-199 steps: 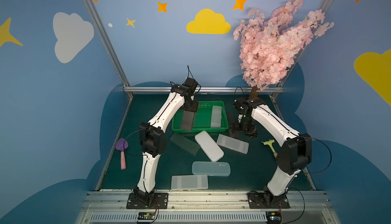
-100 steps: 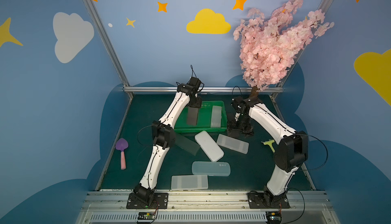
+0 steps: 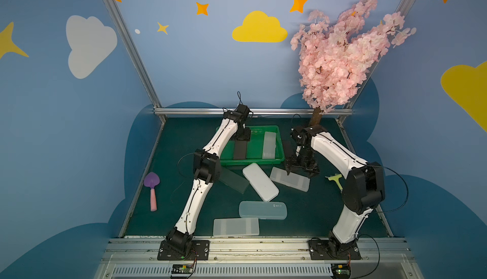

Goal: Put the pencil case into the storage box
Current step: Place the pencil case at the storage box.

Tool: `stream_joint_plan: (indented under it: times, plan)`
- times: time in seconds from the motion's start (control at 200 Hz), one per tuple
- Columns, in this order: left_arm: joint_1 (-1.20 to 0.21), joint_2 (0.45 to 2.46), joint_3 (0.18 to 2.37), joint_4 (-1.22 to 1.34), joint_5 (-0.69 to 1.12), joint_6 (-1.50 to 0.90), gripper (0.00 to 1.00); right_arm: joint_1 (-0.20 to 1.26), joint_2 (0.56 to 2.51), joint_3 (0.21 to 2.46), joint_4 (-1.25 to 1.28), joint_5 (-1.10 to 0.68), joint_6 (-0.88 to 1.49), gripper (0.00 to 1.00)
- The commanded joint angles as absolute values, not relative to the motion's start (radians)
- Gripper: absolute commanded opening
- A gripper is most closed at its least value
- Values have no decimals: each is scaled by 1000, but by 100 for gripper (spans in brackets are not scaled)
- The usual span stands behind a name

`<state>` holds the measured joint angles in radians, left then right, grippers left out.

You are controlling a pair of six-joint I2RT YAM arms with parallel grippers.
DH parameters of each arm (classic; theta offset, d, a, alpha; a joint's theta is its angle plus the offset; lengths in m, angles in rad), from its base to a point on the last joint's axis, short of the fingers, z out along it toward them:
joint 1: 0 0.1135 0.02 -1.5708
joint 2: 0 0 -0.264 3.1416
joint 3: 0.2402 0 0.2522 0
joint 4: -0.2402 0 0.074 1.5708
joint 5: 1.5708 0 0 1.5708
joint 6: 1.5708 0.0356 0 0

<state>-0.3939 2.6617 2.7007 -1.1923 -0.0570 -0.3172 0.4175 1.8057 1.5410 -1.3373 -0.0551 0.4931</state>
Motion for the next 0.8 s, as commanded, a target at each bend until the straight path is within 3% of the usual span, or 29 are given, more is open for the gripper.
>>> stream_joint_plan:
  times: [0.0, 0.496, 0.796]
  plan:
    - [-397, 2725, 2703, -1232, 21, -344, 74, 411, 1766, 1534, -1331, -64, 497, 98]
    - [-397, 2651, 2586, -1239, 95, -357, 92, 398, 1735, 1525, -1347, -52, 491, 98]
    - [-453, 2622, 2537, -1199, 166, -402, 93, 391, 1724, 1486, -1333, -55, 496, 98]
